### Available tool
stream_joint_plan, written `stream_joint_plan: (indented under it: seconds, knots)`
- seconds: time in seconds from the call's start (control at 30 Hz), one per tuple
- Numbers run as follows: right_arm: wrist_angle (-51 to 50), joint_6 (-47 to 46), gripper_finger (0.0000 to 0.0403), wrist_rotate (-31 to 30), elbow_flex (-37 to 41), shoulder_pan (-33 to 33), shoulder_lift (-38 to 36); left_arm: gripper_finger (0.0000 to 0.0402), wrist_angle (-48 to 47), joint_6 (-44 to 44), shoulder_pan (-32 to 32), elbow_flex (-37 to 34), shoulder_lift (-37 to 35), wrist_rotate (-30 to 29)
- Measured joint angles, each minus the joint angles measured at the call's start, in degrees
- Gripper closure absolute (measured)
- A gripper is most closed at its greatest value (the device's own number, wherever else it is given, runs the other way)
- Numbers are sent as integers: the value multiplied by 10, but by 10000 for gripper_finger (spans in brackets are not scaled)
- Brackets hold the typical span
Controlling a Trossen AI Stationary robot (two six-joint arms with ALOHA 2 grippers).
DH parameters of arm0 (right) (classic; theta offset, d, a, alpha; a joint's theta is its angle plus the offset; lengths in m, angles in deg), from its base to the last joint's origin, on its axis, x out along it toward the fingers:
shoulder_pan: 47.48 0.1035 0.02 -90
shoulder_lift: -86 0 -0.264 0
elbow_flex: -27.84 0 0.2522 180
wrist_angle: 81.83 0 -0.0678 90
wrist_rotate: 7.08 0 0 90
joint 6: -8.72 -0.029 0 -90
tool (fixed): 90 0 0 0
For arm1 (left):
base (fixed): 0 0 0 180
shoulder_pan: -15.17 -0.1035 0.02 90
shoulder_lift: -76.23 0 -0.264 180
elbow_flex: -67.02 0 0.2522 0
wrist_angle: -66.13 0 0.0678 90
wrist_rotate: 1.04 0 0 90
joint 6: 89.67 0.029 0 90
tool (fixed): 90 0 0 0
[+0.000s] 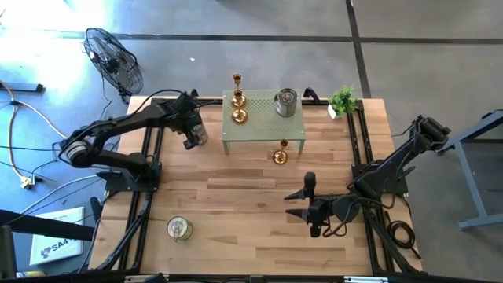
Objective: Pick & Place candle stick holders
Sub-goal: Put the top silver scented candle on the shelf aligned with the other silver scented candle
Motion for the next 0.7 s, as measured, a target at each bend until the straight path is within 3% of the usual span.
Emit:
stream_joint_plan:
  seconds: [0.27, 0.7]
  knots:
    - [0, -2, 221, 7, 0, -2, 0, 7, 26, -18, 0, 0, 53, 33]
    - [-3, -3, 222, 6, 0, -2, 0, 7, 41, -45, 0, 0, 64, 71]
